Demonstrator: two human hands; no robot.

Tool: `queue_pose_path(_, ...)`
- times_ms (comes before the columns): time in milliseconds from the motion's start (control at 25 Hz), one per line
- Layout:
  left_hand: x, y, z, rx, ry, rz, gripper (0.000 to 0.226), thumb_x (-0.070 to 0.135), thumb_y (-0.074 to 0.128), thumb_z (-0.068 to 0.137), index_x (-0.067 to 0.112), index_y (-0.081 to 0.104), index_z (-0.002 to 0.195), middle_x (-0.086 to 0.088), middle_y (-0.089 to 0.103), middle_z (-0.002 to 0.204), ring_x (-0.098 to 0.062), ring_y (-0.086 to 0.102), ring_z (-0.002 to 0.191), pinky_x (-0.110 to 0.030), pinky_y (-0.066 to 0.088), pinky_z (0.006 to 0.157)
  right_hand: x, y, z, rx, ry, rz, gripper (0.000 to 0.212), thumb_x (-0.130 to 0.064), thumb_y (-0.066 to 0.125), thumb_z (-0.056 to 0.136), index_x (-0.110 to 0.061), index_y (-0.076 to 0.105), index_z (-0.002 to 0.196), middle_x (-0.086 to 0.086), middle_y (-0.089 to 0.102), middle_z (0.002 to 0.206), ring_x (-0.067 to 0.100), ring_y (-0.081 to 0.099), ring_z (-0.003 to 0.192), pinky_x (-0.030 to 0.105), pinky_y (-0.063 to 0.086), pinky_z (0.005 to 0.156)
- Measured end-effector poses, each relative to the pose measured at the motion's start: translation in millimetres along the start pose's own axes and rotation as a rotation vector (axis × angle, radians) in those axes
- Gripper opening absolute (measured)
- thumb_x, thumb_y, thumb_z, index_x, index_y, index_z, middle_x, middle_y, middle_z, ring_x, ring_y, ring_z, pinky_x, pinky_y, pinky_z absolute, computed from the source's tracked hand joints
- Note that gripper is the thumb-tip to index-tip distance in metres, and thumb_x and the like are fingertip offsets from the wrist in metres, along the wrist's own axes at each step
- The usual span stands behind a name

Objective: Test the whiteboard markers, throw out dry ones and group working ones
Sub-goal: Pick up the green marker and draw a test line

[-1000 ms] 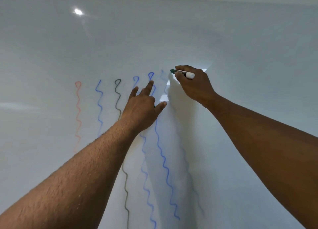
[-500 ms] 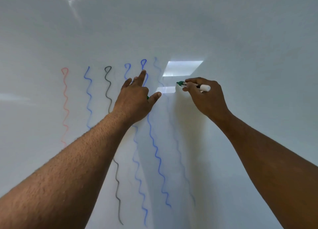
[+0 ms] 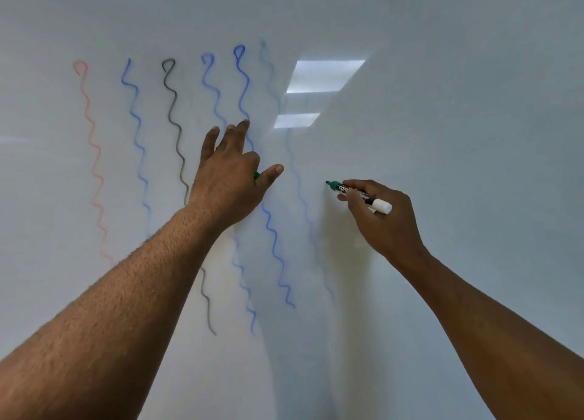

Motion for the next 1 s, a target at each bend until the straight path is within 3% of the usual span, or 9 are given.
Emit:
queue_pose_path(240,12.9,19.3,-49.3,0.010,0.000,-0.041,0.049,0.054,0.041,0.095,0.016,0.041,0.065,-0.018,0.025,0.156,-0.027,0.024,0.145,-0.041,0.000,0.118,26.3,-1.5,-65.0,-0.098,-0.028,-0.192,0.035,-0.045,0.046,0.084,-0.030,0.072,0.101,-0.009,0.074,0.081,0.015,0.064,0.074,0.043,0.051,0.072)
queue_pose_path(400,23.4,34.2,-83.5,-0.002,-0.010,-0.104,0.048,0.054,0.041,0.095,0.016,0.040,0.065,-0.018,0.024,0.156,-0.027,0.026,0.144,-0.040,0.002,0.118,49.1,-1.3,-113.6,-0.169,0.026,-0.258,0.040,-0.048,0.043,0.084,-0.028,0.072,0.102,-0.009,0.073,0.080,0.016,0.063,0.072,0.042,0.050,0.073)
queue_pose_path(560,40.0,52.4,-132.5,-0.047,-0.030,-0.146,0.047,0.055,0.036,0.095,0.018,0.038,0.067,-0.018,0.027,0.155,-0.030,0.025,0.144,-0.040,0.007,0.118,75.3,-6.6,-160.3,-0.229,0.137,-0.312,0.040,-0.050,0.043,0.083,-0.028,0.072,0.100,-0.010,0.071,0.077,0.013,0.062,0.070,0.039,0.050,0.072)
queue_pose_path(680,57.9,61.4,-185.3,-0.091,-0.078,-0.253,0.046,0.050,0.043,0.096,0.015,0.039,0.066,-0.018,0.039,0.148,-0.031,0.027,0.143,-0.043,0.017,0.116,93.0,-15.5,-199.3,-0.155,0.387,-0.110,0.020,-0.035,0.056,0.087,-0.027,0.071,0.098,-0.008,0.073,0.084,0.013,0.067,0.079,0.030,0.053,0.070)
queue_pose_path(720,61.7,65.6,-206.9,-0.108,-0.131,-0.337,0.047,0.049,0.045,0.096,0.014,0.041,0.066,-0.017,0.049,0.139,-0.031,0.037,0.136,-0.042,0.026,0.112,96.7,-16.7,-216.0,-0.126,0.477,-0.020,0.013,-0.027,0.060,0.089,-0.026,0.071,0.097,-0.006,0.074,0.086,0.012,0.068,0.080,0.025,0.052,0.067)
queue_pose_path(800,70.2,75.9,-253.7,-0.165,-0.299,-0.565,0.051,0.050,0.042,0.096,0.010,0.045,0.065,-0.012,0.063,0.101,-0.027,0.056,0.101,-0.040,0.043,0.089,98.3,-13.7,-252.9,-0.126,0.624,0.114,0.010,-0.017,0.063,0.089,-0.024,0.069,0.095,-0.003,0.075,0.086,0.013,0.068,0.078,0.024,0.050,0.063)
queue_pose_path(880,80.2,94.7,-311.2,-0.309,-0.533,-0.804,0.060,0.050,0.037,0.099,0.003,0.050,0.064,-0.007,0.058,0.071,-0.016,0.056,0.070,-0.034,0.043,0.068,97.8,-5.4,-296.9,-0.182,0.755,0.199,0.010,-0.014,0.061,0.091,-0.022,0.068,0.094,-0.003,0.075,0.082,0.017,0.066,0.074,0.030,0.050,0.067)
queue_pose_path(1000,98.5,122.6,-400.5,-0.601,-0.965,-1.048,0.066,0.050,0.034,0.098,-0.006,0.047,0.066,-0.009,0.053,0.063,-0.010,0.049,0.056,-0.019,0.038,0.057,101.8,2.8,-354.4,-0.220,0.934,0.314,0.013,-0.013,0.057,0.094,-0.020,0.068,0.096,0.002,0.076,0.083,0.015,0.061,0.073,0.028,0.047,0.069)
Point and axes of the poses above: each hand's wrist, its own z-axis towards the middle knuckle, its own y-axis out of the palm, x = y × z, the point moved 9 cm from there along z, towards the middle knuckle
